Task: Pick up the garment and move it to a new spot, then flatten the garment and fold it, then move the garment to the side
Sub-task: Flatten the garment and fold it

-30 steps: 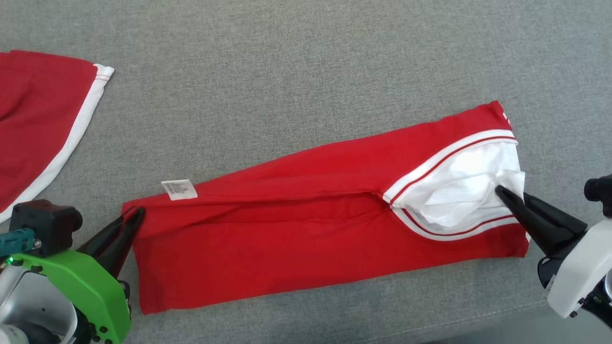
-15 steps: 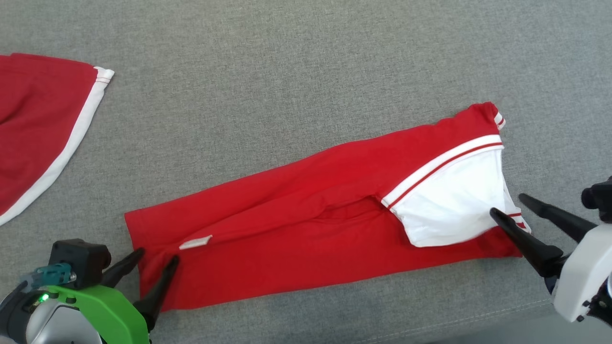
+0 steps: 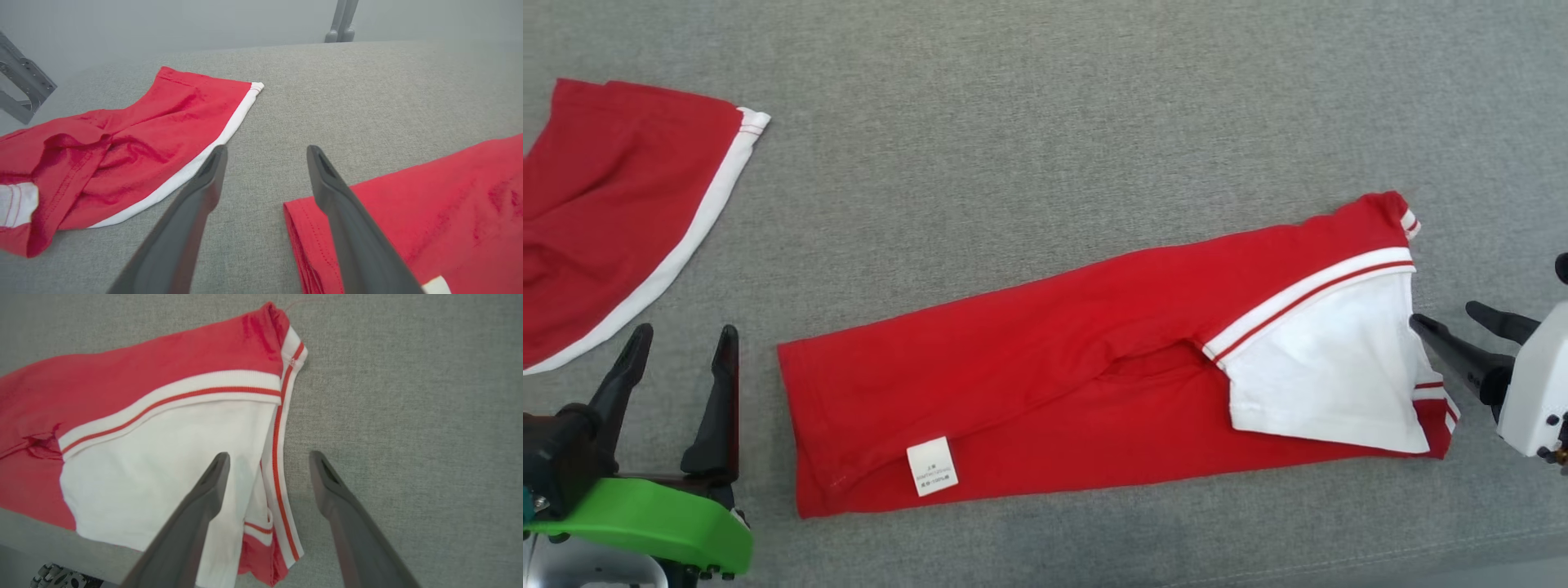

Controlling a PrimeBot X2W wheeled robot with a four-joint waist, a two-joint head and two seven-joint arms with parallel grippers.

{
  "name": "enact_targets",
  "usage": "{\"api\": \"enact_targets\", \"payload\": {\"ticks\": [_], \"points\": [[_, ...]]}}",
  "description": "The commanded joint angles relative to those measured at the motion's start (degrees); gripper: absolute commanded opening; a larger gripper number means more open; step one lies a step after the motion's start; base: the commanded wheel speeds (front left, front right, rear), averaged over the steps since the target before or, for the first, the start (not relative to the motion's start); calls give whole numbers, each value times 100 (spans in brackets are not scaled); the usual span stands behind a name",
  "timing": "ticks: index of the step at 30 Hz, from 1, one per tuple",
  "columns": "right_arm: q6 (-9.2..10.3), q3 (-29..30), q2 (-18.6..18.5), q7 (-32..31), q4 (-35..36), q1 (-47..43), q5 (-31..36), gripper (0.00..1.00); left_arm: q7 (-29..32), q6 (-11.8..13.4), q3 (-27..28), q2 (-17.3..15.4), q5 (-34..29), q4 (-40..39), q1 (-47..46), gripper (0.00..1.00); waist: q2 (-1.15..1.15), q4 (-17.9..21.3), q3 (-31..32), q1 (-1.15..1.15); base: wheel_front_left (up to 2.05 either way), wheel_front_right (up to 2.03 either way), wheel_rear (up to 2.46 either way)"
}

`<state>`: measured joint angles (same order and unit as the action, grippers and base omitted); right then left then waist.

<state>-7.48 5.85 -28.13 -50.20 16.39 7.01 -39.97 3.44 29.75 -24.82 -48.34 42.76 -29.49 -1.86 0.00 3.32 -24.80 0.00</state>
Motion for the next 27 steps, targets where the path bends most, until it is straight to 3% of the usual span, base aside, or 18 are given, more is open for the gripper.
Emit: {"api": "enact_targets", "payload": {"ticks": [1, 8, 15, 16, 17, 21, 27], "points": [[-2, -10, 119, -58, -294, 144, 154, 100, -196, 34, 33, 170, 41, 90, 58, 100, 0, -269, 3, 0, 0, 0, 0], [-2, 49, 308, -229, -1029, 221, 459, 100, -573, -45, 149, 484, 278, 300, 234, 100, 0, -566, 26, 0, 0, 0, 0], [-5, -68, 682, -690, -1646, 245, 199, 98, -918, -147, 412, 594, 485, 586, 377, 100, 0, -712, 37, 0, 0, 0, 0], [-20, -146, 749, -760, -1668, 263, 122, 20, -963, -146, 442, 632, 530, 656, 407, 100, 0, -711, 47, 0, 0, 0, 0], [-26, -204, 785, -858, -1682, 274, 40, 0, -969, -183, 440, 663, 577, 726, 453, 100, 0, -704, 54, 0, 0, 0, 0], [-10, -123, 554, -1206, -1584, 370, -157, 0, -1040, -322, 429, 694, 662, 948, 522, 100, 0, -681, 83, 0, 0, 0, 0], [3, 713, 13, -1320, -1479, 620, 6, 0, -1290, -563, 399, 833, 712, 1265, 525, 100, 0, -595, 174, 0, 0, 0, 0]]}}
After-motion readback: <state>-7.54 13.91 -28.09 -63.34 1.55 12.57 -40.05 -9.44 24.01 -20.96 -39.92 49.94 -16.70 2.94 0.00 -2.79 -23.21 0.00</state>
